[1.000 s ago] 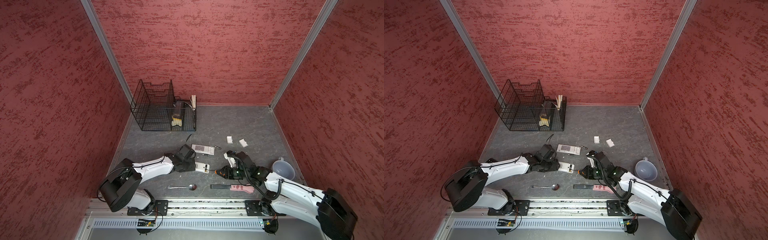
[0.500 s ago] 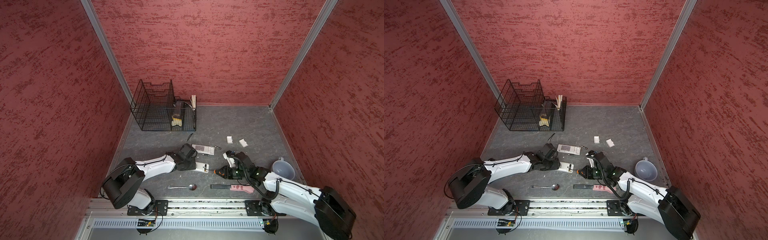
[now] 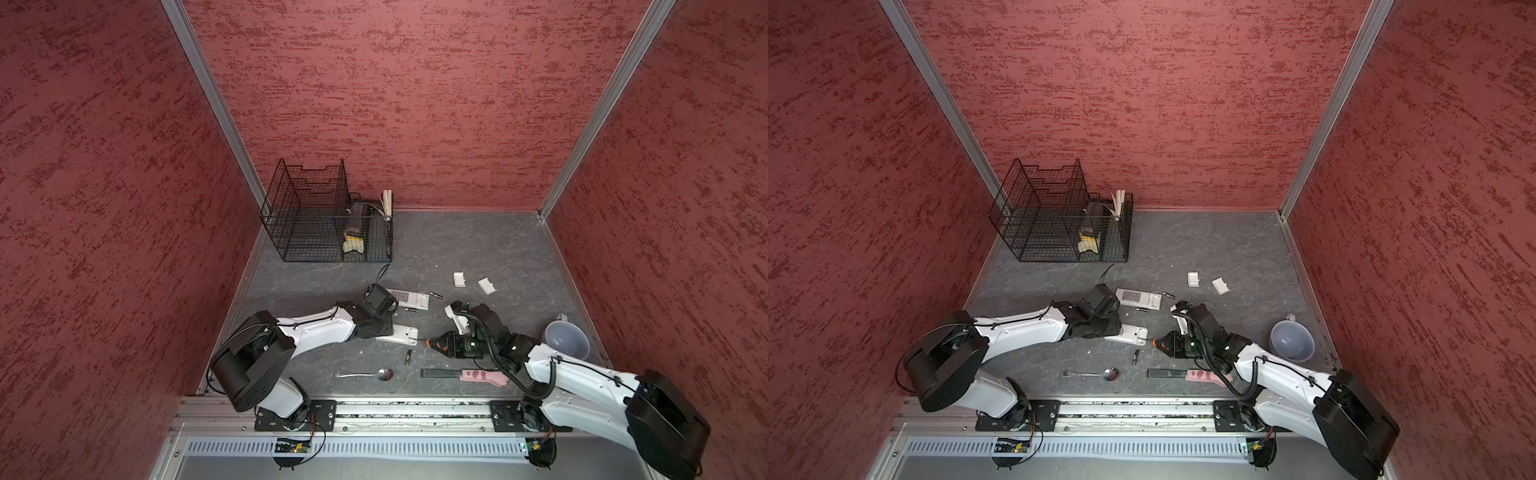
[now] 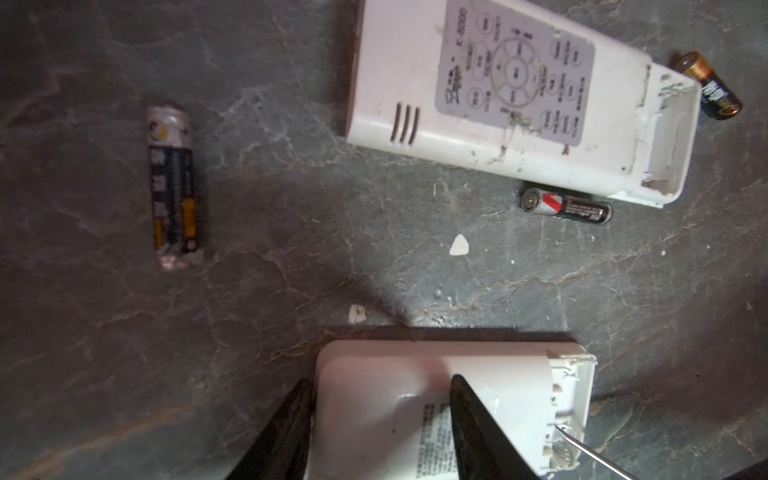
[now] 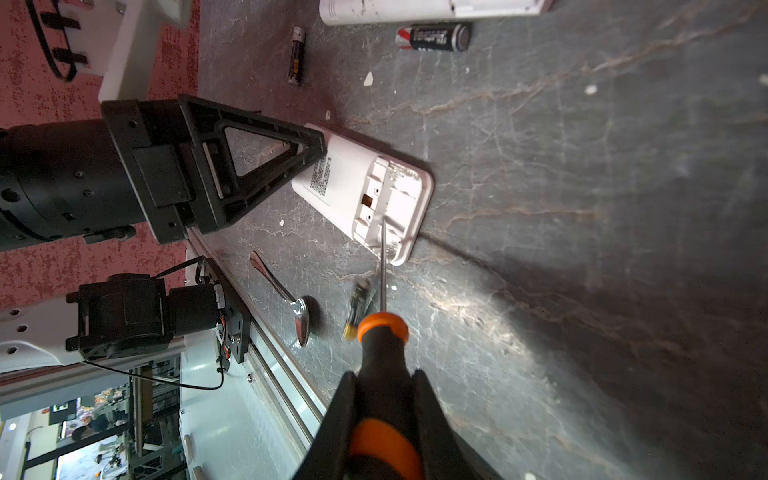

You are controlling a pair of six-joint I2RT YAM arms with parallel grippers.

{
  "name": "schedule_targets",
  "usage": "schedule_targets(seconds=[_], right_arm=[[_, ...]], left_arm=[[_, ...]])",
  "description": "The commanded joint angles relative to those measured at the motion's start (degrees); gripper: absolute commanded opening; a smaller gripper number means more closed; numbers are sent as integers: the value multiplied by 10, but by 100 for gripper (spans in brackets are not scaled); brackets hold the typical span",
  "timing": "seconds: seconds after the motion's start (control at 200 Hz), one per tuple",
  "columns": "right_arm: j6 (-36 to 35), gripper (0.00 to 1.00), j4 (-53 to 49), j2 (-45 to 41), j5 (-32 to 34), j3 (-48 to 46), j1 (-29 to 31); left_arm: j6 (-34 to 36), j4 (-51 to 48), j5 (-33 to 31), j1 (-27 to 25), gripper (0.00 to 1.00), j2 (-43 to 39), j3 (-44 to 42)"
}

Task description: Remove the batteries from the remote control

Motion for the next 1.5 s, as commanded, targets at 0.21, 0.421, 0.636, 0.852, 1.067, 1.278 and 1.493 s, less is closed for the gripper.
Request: schedule_targets(seconds=[0.21, 0.421, 0.636, 0.852, 1.067, 1.278, 1.493], right_arm=[[3, 0, 9, -7, -3, 11, 4], [-4, 0, -27, -20, 11, 23, 4], [-9, 0, -59, -37, 23, 35, 4], [-12, 0, -80, -49, 30, 42, 4], [-14, 0, -97, -60, 36, 44, 4], [-14, 0, -103, -65, 42, 44, 4], [-17, 0, -114, -74, 60, 47, 4]], left_arm=[[6, -14, 22, -14, 51, 21, -11], [7, -19, 18, -14, 55, 10, -9], [9, -23, 16, -12, 55, 0, -9], [9, -23, 16, -11, 55, -2, -9], [10, -22, 16, -10, 56, -4, -8], [10, -22, 16, -10, 57, -6, -10], [9, -24, 12, -9, 58, -14, -12]])
